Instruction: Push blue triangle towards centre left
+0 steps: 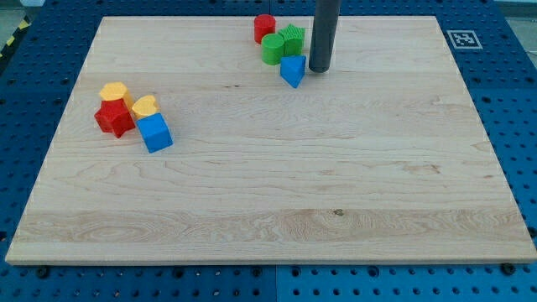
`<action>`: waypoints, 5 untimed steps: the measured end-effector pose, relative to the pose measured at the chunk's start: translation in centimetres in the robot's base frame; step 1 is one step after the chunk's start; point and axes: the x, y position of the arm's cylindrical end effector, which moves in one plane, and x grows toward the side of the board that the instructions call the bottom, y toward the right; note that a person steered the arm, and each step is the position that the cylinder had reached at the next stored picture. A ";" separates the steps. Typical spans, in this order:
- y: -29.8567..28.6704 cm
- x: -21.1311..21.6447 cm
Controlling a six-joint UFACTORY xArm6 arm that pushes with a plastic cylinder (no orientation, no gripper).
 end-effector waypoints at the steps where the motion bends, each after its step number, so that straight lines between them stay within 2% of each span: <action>1: -2.6 0.2; 5: -13.7 -1.4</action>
